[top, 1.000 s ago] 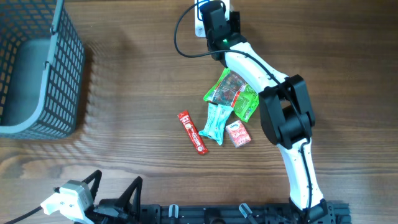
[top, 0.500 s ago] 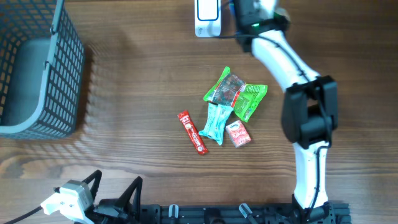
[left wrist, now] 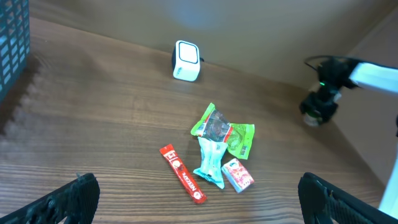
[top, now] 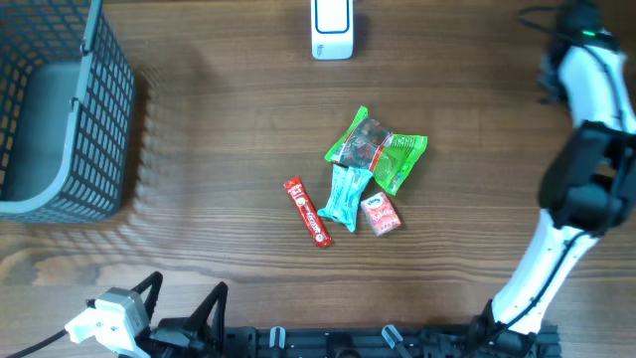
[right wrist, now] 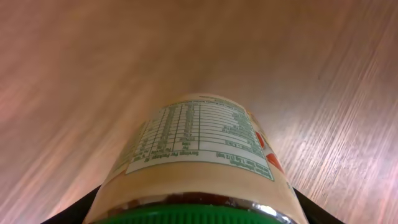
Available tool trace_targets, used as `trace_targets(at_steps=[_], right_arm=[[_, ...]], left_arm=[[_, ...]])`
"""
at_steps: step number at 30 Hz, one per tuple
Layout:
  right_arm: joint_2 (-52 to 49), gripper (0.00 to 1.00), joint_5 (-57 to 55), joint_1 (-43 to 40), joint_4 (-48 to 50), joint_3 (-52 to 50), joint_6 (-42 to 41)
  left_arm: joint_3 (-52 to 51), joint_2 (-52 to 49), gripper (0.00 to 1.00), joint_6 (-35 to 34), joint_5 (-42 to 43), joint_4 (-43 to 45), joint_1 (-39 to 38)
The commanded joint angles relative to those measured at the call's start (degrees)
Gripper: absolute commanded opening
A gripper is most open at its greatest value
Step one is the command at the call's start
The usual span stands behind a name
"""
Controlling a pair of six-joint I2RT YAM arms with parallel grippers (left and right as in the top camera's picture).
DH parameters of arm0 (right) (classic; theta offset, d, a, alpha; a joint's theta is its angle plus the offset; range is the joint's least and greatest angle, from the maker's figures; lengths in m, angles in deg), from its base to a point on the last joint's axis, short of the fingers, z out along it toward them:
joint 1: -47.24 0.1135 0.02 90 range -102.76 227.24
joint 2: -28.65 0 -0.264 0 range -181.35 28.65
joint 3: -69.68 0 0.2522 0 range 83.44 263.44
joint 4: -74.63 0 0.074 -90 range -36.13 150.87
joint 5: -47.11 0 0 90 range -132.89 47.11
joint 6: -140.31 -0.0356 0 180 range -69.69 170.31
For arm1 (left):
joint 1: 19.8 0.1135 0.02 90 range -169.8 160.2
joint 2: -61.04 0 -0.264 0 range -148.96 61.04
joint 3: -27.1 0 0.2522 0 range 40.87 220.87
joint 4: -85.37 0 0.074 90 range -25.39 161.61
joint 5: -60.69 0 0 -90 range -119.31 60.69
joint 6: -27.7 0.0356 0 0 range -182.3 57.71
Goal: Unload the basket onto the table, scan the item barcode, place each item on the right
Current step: 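Carry the jar right and set it on the table's right edge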
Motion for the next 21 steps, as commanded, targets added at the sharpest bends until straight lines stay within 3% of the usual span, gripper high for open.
trace_targets(at_steps=[1,9,11,12,13,21], right_arm=[[1.92,0.52,11.37,-4.83,0.35,0.46,-4.37],[1.92,0.58,26.6,-13.05,0.35,0.44,-5.86],[1.92,0.7,26.84,-13.84,-0.57,0.44,-6.71],[1.92,0.81,26.67,-14.05,-1.09,0.44,-6.69],[1.92,1.0,26.53,-14.14,-1.62,0.44,-6.69],[2.93,1.0,26.4,-14.19,-4.24,0.63,-6.91]], left_arm=[[0.07,0.48,1.0,0.5,-0.11,0.17,-0.33],[0.07,0.48,1.0,0.5,-0.11,0.17,-0.33],[0.07,0.48,1.0,0.5,-0.11,0.17,-0.33],[0.07,0.48,1.0,0.5,-0.11,0.15,-0.33],[0.07,0.48,1.0,0.5,-0.11,0.15,-0.31],[0.07,0.48,1.0,0.5,-0.11,0.13,-0.33]])
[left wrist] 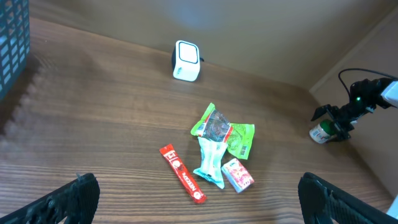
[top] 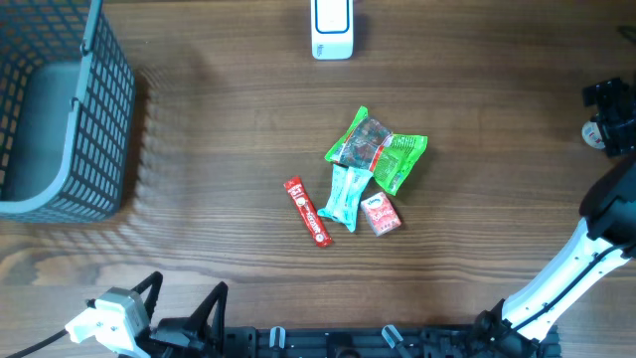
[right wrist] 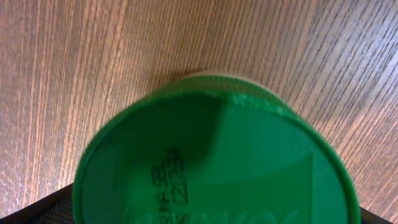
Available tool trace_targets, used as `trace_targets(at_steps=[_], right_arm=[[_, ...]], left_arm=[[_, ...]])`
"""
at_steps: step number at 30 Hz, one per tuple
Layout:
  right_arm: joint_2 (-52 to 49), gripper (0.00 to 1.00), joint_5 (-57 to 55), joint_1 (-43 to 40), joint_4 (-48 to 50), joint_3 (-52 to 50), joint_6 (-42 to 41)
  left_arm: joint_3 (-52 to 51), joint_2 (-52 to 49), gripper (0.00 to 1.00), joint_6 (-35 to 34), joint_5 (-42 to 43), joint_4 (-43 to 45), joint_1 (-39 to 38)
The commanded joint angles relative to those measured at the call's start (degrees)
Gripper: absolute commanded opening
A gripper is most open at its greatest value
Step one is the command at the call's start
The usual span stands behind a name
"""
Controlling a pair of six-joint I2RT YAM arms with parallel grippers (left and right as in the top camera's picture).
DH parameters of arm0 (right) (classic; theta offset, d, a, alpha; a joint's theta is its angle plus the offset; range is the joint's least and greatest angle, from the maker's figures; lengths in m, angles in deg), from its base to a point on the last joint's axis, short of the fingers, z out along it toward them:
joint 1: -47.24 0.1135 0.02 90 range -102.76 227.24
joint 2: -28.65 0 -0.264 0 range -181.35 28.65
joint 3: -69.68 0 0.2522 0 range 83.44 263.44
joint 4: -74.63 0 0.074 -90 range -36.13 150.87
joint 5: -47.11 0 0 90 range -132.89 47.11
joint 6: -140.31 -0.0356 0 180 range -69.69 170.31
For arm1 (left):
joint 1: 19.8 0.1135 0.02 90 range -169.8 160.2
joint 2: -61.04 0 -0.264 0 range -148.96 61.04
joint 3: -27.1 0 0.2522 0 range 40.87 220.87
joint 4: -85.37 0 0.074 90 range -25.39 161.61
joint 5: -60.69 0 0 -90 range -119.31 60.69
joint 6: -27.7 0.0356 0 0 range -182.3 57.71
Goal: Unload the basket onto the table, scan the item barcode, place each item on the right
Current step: 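Carry the jar right and set it on the table's right edge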
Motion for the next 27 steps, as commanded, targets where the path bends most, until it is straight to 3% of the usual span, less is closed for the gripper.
trace_targets(at_steps=[1,8,13,20,27], right_arm=[[3.28,1.0,1.09,0.11,-1.36,1.01,-1.25],[13.73,1.0,1.22,1.25,-4.37,2.4,-1.49],[22.88,1.0,4.81,6.6,-4.81,2.4,-0.96],[27.45,1.0,6.25,23.91,-5.75,2.4,4.04],[27.43,1.0,-5.86,41.81,-7.85,2.4,4.55]], left_arm=[[0.07,0.46,1.0,0.5,-0.11,0.13,-0.33],[0.07,0.46,1.0,0.5,-0.11,0.13,-0.33],[0.07,0.46,1.0,0.52,-0.11,-0.13,-0.33],[0.07,0.46,1.0,0.5,-0.11,-0.24,-0.33],[0.07,0.46,1.0,0.52,-1.88,0.68,-0.33]])
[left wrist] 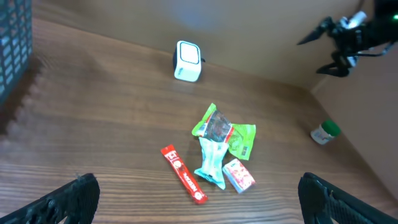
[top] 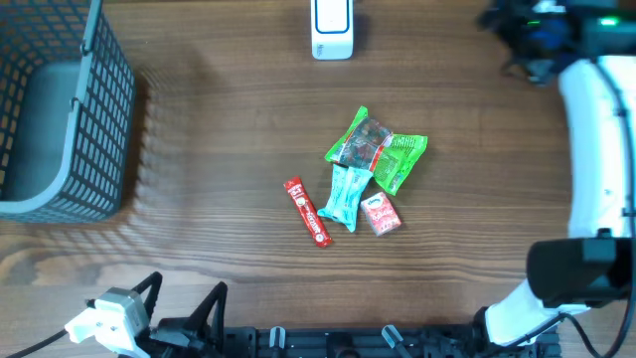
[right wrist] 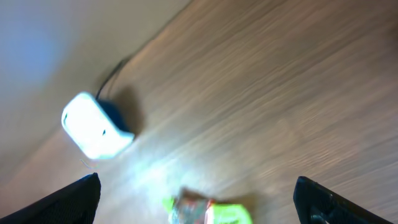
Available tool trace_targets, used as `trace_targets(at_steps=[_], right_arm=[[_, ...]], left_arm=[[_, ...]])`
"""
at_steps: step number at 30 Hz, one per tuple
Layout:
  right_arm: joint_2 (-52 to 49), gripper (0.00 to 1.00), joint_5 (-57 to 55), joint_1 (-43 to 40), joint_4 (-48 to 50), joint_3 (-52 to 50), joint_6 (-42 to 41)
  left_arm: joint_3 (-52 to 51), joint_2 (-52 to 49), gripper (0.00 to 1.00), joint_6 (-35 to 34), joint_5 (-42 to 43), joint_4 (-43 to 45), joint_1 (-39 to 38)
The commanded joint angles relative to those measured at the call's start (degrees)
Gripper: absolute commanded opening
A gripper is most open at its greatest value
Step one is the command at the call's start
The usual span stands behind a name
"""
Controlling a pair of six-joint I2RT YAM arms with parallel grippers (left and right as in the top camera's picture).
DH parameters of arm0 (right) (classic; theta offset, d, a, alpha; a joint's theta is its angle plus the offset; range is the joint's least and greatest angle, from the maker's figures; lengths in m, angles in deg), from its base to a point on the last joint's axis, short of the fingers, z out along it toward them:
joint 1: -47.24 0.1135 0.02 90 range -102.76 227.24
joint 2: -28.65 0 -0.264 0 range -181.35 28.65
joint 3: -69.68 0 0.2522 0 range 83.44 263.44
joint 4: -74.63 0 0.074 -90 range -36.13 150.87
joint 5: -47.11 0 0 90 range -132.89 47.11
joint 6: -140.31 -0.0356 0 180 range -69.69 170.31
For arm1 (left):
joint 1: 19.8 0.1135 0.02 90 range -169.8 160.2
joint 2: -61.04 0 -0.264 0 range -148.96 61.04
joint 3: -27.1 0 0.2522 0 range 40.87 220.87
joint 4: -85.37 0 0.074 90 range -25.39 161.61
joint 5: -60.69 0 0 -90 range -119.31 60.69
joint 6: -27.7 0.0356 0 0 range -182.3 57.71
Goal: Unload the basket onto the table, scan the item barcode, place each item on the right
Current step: 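Carry the jar right and set it on the table's right edge, then return the right gripper to the green snack bag and grasp it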
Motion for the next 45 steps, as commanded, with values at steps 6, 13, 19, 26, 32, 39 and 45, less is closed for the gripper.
trace_targets(at_steps=[6,13,19,26,32,39,45], right_arm=[[-0.22,1.0,-13.88,17.18,-1.77,0.0,1.22],[-0.24,1.0,-13.88,23.58,-2.78,-0.04,-1.49],[-0.31,1.0,-16.74,26.62,-4.81,-1.46,-3.13],[-0.33,1.0,-19.17,28.46,-3.85,-7.15,-4.37],[-0.42,1.0,-18.58,28.52,1.79,-18.45,-7.74],[-0.37,1.0,-11.5,29.79,4.9,-25.14,-7.02],[-0.42,1.0,-7.61,31.61,4.72,-25.24,-5.84]], left_arm=[[0.07,0.46,1.0,0.5,-1.6,0.52,-0.33],[0.07,0.46,1.0,0.24,-14.16,6.67,-0.31],[0.17,0.46,1.0,0.57,-21.57,20.31,-0.33],[0.17,0.46,1.0,5.16,-21.55,41.16,-0.33],[0.17,0.46,1.0,11.13,-21.9,51.76,-0.31],[0.17,0.46,1.0,22.45,-24.57,57.13,-0.31],[0.11,0.79,1.0,22.77,-22.64,54.6,-0.35]])
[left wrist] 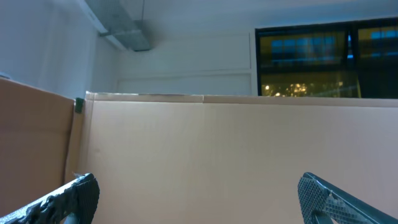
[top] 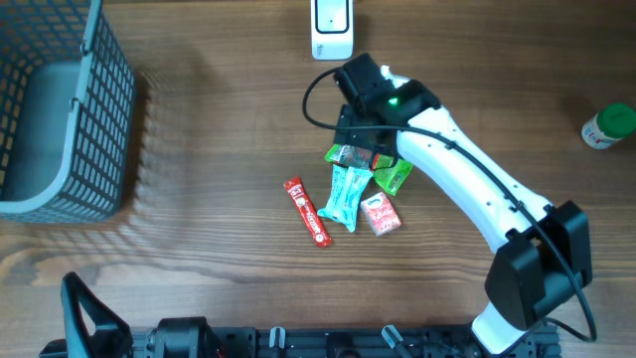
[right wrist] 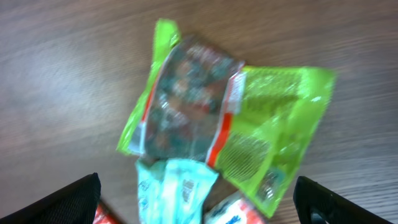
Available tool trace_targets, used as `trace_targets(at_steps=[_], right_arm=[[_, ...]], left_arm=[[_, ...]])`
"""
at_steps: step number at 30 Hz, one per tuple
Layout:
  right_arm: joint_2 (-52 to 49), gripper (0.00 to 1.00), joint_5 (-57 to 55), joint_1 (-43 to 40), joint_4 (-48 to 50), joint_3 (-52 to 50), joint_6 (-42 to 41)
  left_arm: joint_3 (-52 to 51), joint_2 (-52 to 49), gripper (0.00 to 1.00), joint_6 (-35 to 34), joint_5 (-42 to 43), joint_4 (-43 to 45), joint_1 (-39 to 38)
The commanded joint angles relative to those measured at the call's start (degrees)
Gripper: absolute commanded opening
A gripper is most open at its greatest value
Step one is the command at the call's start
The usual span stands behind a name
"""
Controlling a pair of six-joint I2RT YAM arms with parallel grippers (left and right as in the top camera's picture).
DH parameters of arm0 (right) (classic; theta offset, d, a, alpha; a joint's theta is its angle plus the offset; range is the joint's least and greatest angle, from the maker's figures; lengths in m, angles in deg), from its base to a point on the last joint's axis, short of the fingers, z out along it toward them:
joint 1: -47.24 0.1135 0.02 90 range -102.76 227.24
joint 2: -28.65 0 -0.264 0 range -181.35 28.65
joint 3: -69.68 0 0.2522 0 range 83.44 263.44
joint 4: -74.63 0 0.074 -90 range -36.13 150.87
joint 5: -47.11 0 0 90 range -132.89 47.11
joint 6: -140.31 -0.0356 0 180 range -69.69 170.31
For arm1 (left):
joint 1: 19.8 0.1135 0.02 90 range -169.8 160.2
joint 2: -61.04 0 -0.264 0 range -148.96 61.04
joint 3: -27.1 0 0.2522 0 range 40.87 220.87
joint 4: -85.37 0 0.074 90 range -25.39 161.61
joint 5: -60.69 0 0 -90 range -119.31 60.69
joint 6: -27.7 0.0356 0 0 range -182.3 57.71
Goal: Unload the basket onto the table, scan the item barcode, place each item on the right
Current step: 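Return the right gripper to the green snack bag and grasp it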
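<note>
A pile of snack packs lies mid-table: two green packs (top: pixel 396 171) (right wrist: pixel 186 102), a teal pack (top: pixel 344 196) (right wrist: pixel 177 190), a red stick (top: pixel 307 211) and a small red box (top: pixel 382 215). My right gripper (top: pixel 360 139) (right wrist: pixel 199 205) hangs open right over the pile, nothing between its fingers. The white scanner (top: pixel 331 25) stands at the back edge, just behind it. My left gripper (left wrist: pixel 199 196) is open and empty; its view shows only a cardboard wall and ceiling.
A grey-blue basket (top: pixel 60 109) fills the far left of the table. A jar with a green lid (top: pixel 607 126) stands at the right edge. The left arm's base (top: pixel 94 323) shows at the front left.
My right gripper was at the back right corner, open, and is now over the snack pile. The left wrist camera looked down at the table then; now it faces a cardboard wall.
First the green-lidded jar sat between my right gripper's fingers at the far right. Then the gripper was with it at the table's right edge. Later the jar stood alone and the gripper was open at the back right. Now it hovers over the pile.
</note>
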Motion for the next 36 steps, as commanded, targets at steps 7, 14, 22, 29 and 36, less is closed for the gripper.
trace_targets(at_steps=[7,14,22,29,36], right_arm=[[-0.81,1.0,-6.84,1.18,1.31,-0.04,6.58],[-2.23,1.0,-6.6,0.94,6.99,-0.04,43.32],[-3.45,1.0,-0.76,-1.36,8.39,-0.04,49.7],[-7.87,1.0,12.9,-8.9,7.28,-0.04,53.51],[-12.39,0.91,15.54,-10.51,5.55,-0.04,55.89]], left_arm=[[-4.52,8.61,1.0,2.89,5.09,-0.74,-0.33],[-7.87,9.11,1.0,3.1,4.68,0.28,-0.92],[-7.87,9.86,1.0,3.15,4.37,0.74,-0.92],[-7.87,9.86,1.0,3.17,1.4,0.74,-0.96],[-7.87,9.86,1.0,5.09,1.16,0.83,-0.96]])
